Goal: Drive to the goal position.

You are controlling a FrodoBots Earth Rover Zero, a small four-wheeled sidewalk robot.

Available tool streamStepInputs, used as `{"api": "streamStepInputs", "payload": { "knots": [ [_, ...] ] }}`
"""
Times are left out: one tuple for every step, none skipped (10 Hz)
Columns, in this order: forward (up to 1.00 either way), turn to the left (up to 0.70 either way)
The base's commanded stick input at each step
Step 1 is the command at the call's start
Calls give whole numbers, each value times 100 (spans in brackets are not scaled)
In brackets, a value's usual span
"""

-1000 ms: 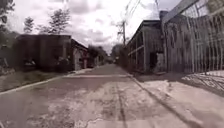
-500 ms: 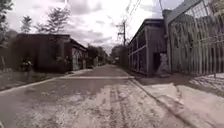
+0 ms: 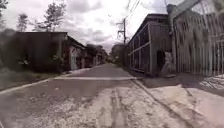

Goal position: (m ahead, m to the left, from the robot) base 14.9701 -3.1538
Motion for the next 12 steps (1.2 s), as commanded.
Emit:
{"api": "streamStepInputs", "payload": {
  "knots": [
    [70, 1],
    [70, 1],
    [70, 1],
    [70, 1],
    [70, 1],
    [70, 1],
    [70, 1],
    [70, 1],
    [70, 1],
    [70, 1],
    [70, 1],
    [70, 1]
  ]
}}
